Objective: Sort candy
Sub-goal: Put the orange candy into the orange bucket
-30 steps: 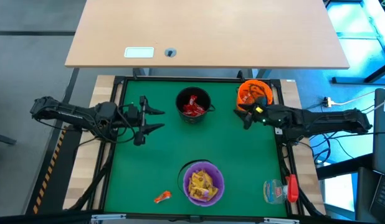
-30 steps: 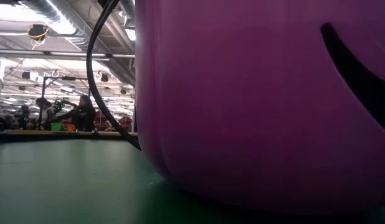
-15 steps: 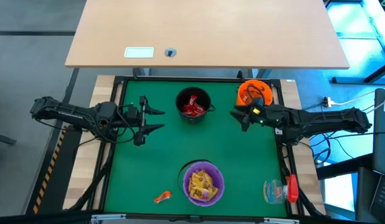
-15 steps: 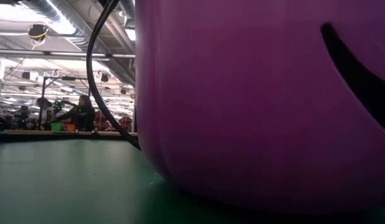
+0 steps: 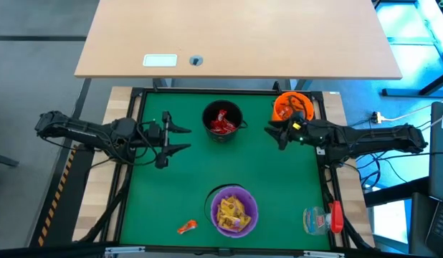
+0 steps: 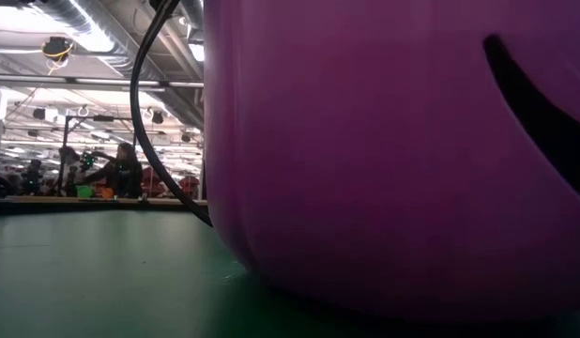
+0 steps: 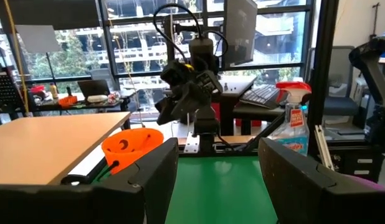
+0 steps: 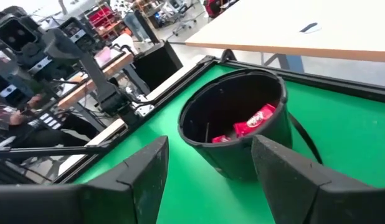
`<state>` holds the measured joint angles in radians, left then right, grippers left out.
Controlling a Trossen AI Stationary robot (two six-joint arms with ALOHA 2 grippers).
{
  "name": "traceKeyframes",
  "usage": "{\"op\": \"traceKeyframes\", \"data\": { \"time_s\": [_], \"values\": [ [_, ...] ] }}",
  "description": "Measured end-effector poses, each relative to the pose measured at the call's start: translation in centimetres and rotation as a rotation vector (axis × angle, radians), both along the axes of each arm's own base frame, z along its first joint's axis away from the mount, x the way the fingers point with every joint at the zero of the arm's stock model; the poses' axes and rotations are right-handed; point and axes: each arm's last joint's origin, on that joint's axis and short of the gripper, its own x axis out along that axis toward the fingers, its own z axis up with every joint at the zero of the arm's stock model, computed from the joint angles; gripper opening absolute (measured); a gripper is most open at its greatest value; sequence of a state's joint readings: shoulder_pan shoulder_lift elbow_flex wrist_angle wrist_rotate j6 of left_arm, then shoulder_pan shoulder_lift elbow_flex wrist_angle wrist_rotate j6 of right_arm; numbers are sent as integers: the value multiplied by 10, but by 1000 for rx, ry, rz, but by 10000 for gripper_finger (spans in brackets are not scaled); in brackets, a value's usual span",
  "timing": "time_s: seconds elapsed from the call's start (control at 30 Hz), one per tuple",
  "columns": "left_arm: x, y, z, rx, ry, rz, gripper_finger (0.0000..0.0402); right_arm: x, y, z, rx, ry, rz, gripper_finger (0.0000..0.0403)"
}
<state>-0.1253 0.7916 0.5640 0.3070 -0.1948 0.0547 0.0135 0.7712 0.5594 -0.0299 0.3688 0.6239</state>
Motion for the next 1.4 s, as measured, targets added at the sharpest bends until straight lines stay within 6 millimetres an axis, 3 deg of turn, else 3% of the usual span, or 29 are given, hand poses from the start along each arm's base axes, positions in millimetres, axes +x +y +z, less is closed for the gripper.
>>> {"op": "traceKeyframes", "data": {
  "time_s": [0.47, 0.83, 1.4],
  "values": [
    [1, -4, 1, -33, -13, -122, 212, 13, 3, 1, 19, -56, 101, 230],
    [8, -28, -20, 8, 158, -319, 212, 34, 30, -12, -14, -22, 181, 230],
    [21, -54, -35, -50, 228, -474, 212, 31, 61, -11, -54, -57, 136, 230]
  ]
}}
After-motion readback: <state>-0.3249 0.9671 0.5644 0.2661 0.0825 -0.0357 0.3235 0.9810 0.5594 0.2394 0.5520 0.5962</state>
